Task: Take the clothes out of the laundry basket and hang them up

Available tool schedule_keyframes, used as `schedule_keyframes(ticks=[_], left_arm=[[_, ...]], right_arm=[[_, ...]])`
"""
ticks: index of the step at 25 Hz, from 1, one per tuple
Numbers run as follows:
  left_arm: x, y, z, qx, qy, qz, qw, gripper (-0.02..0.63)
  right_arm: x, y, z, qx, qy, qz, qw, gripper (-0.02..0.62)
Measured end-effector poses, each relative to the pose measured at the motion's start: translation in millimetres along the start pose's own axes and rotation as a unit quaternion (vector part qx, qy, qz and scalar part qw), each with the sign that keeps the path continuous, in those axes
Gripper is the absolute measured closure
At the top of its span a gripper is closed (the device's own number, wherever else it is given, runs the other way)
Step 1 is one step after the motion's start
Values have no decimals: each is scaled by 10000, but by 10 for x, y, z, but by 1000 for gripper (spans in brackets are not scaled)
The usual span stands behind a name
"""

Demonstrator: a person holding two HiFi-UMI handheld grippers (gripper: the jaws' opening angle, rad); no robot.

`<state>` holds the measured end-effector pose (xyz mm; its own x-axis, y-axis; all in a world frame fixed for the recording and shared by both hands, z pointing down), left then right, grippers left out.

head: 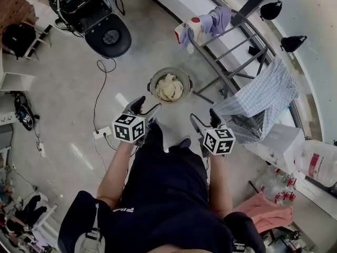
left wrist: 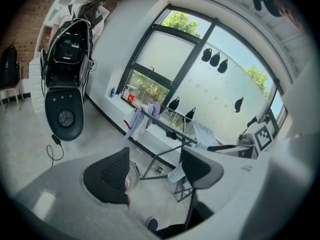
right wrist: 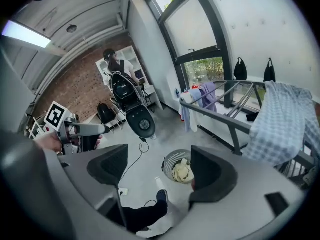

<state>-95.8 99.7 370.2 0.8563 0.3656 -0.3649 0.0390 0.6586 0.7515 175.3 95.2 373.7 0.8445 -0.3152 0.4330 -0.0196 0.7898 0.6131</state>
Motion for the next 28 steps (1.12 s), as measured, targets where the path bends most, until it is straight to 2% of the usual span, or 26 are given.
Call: schedule_keyframes(ticks=[6, 10, 16, 19, 24, 28], left_arm=[[-359, 114, 215, -352, 410, 53, 9985, 295], [-615, 264, 420, -584, 513, 59, 9970, 295], [-995, 564, 842, -513, 202, -341, 9979, 295], [-1205, 744, 1146, -514, -70, -471, 9975, 295], [-1532, 1206, 1719, -779, -288, -688, 9942, 295], [-1667, 1631, 2047, -1022, -331, -884, 9903, 295]], right_arm=[[-209, 105, 619, -388, 89, 96, 9992, 213], [-158, 204, 1071, -697, 147, 80, 9974, 215], [206, 485, 1937, -1432, 94, -86, 9896, 214], [399, 649, 2446, -1601, 94, -103, 9870, 215], [761, 969, 3379, -1793, -26, -112, 9837, 215], [1176, 1423, 4038, -2049, -77, 72, 9787, 215]])
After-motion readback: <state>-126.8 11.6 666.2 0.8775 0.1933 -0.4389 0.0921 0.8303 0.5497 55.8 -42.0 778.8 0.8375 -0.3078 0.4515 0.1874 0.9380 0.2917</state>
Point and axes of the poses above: the fingertips, and each gripper's own axes: z forward along the fingers, x to its right, y out of its underside, the point moved 7 cm from there along -z, backward along the fingers, and after that the axes turned 8 degrees about z, right-handed, at the moved point
